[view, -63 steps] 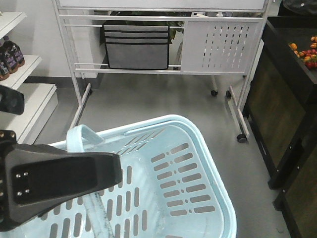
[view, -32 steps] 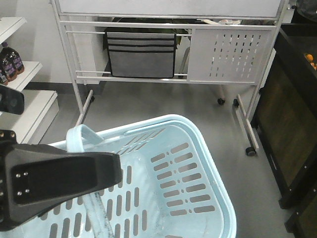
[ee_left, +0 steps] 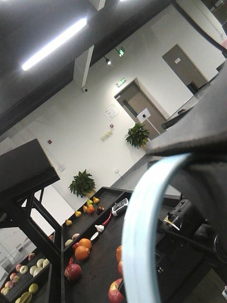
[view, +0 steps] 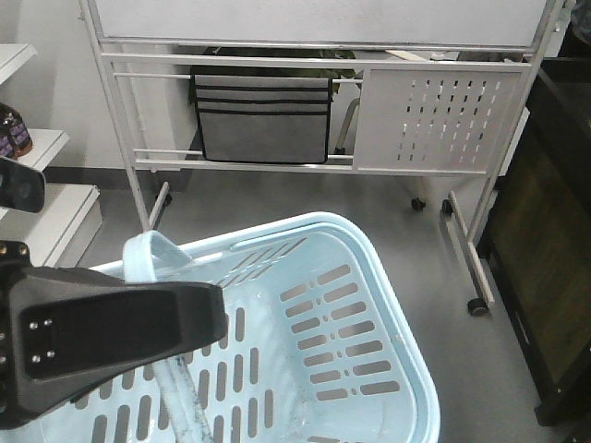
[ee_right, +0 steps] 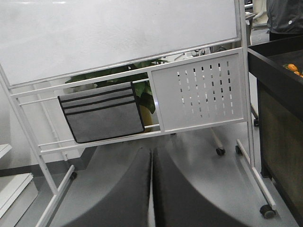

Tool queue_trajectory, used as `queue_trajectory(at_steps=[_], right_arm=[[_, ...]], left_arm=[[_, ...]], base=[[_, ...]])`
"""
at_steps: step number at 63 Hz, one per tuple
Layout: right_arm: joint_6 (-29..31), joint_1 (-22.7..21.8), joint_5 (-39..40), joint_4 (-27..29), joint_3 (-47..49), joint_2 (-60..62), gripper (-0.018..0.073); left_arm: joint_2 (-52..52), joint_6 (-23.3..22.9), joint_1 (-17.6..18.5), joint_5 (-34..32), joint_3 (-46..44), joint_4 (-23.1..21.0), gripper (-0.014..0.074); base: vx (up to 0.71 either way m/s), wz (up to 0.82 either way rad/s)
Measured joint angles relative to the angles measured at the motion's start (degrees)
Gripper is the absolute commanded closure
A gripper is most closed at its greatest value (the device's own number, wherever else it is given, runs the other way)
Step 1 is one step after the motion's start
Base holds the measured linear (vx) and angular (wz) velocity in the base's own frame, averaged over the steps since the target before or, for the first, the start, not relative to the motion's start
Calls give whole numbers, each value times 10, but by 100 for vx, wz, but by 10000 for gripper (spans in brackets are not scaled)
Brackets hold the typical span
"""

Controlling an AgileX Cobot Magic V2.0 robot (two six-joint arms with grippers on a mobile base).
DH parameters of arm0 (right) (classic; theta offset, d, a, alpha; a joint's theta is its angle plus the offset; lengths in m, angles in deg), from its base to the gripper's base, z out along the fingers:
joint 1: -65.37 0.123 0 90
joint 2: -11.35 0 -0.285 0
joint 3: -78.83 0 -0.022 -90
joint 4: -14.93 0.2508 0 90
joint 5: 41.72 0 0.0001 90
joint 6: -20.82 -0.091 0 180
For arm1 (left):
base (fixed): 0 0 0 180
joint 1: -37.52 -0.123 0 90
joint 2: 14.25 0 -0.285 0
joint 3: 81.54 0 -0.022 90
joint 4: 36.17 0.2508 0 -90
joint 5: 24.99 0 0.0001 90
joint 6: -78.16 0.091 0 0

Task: Place coke in basket with both arms
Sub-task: 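Drive the base past the whiteboard stand carrying the basket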

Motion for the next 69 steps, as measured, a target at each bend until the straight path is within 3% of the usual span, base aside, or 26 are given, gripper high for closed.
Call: queue_trajectory(at_steps=[69], right_arm=[[0, 0, 0, 0, 0, 0, 564]], left_arm=[[0, 0, 0, 0, 0, 0, 602]], base=[[22, 1]])
